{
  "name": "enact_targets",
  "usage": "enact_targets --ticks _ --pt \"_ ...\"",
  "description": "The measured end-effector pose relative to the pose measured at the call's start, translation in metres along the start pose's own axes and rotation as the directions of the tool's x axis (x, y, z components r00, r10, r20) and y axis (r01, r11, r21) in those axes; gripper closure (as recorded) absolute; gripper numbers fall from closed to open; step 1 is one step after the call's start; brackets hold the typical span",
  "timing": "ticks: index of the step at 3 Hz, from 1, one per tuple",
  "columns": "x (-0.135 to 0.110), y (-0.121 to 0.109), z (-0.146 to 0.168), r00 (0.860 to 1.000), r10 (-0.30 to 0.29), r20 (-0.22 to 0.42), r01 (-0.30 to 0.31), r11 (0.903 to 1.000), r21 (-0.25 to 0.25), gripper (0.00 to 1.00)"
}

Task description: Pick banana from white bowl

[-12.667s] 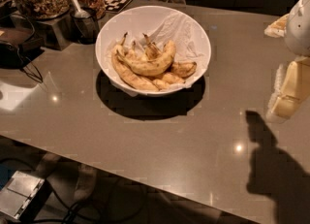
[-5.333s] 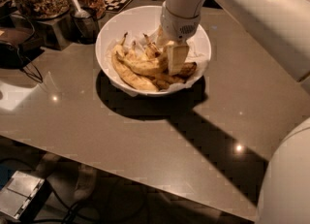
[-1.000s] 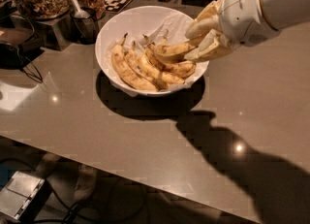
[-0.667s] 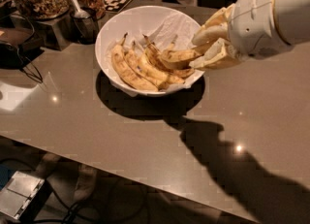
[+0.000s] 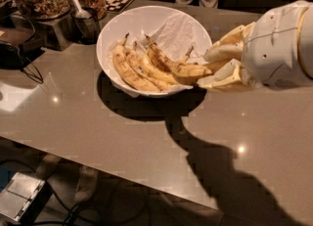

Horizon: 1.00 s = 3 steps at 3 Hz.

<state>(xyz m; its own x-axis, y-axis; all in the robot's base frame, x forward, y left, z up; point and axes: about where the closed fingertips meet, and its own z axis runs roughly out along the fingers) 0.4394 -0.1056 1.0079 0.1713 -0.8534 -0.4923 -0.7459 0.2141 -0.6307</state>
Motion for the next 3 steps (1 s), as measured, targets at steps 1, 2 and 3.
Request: enact_targets --ticks 1,2,3 --pt "0.004 0.016 -0.015 0.998 0.061 -0.031 -0.06 0.9978 0.028 1.0" --pt "0.005 0.034 -0.034 0.99 0.125 -0.066 -0.121 0.9904 0.068 1.0" --pt "-0.006 0.032 -0.038 0.992 0.107 -0.067 -0.102 0.9917 0.079 1.0"
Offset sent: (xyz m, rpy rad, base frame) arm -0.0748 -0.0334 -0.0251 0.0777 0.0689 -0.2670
